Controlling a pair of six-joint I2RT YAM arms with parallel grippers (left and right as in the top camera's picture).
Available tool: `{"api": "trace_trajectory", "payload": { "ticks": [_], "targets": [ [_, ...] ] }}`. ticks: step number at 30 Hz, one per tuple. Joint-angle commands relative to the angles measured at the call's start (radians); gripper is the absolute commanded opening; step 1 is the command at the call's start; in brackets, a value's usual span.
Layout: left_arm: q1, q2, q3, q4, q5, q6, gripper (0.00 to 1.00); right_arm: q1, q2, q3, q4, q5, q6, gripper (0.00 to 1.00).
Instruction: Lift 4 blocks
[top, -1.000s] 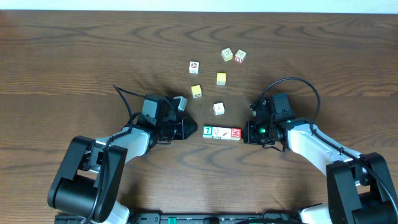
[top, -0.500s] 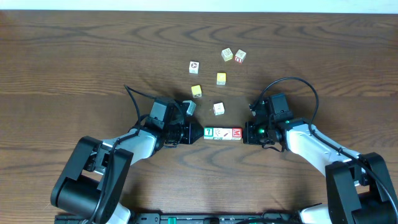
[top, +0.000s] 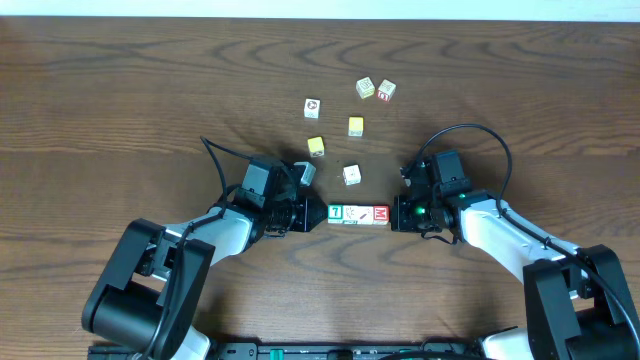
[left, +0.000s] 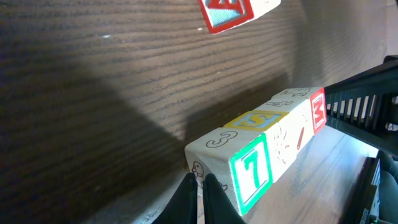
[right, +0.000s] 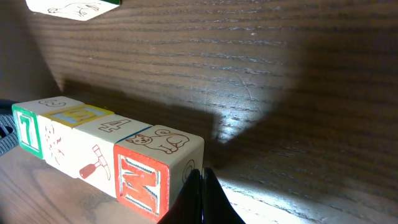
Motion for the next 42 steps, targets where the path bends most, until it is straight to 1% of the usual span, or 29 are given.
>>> {"api": "trace_trajectory", "payload": {
  "ticks": [1,5,9,12,16,22,33,42],
  "targets": [
    [-0.020,0.011,0.013,-0.014,0.014,-0.007,0.07,0.021,0.005,0.003,0.010,-0.069,-0.071,0.01],
    [-0.020,0.011,0.013,-0.036,0.015,-0.006,0.07,0.021,0.005,0.003,0.021,-0.069,-0.070,0.01],
    [-0.020,0.011,0.013,-0.051,0.018,-0.014,0.08,0.021,0.005,0.003,0.027,-0.069,-0.027,0.01],
    [-0.020,0.011,0.013,-0.052,0.019,-0.019,0.07,0.022,0.005,0.003,0.034,-0.083,-0.022,0.01],
    [-0.020,0.011,0.013,-0.051,0.033,-0.020,0.07,0.045,0.005,0.003,0.041,-0.118,-0.090,0.01],
    [-0.020,0.011,0.013,-0.049,0.033,-0.017,0.07,0.074,0.005,0.003,0.029,-0.118,-0.136,0.01],
    [-0.020,0.011,0.013,-0.050,0.038,-0.016,0.07,0.079,0.005,0.003,0.029,-0.118,-0.137,0.01],
    [-0.020,0.010,0.013,-0.047,0.093,-0.017,0.07,0.080,0.005,0.003,0.031,-0.122,-0.109,0.01]
  ]
}}
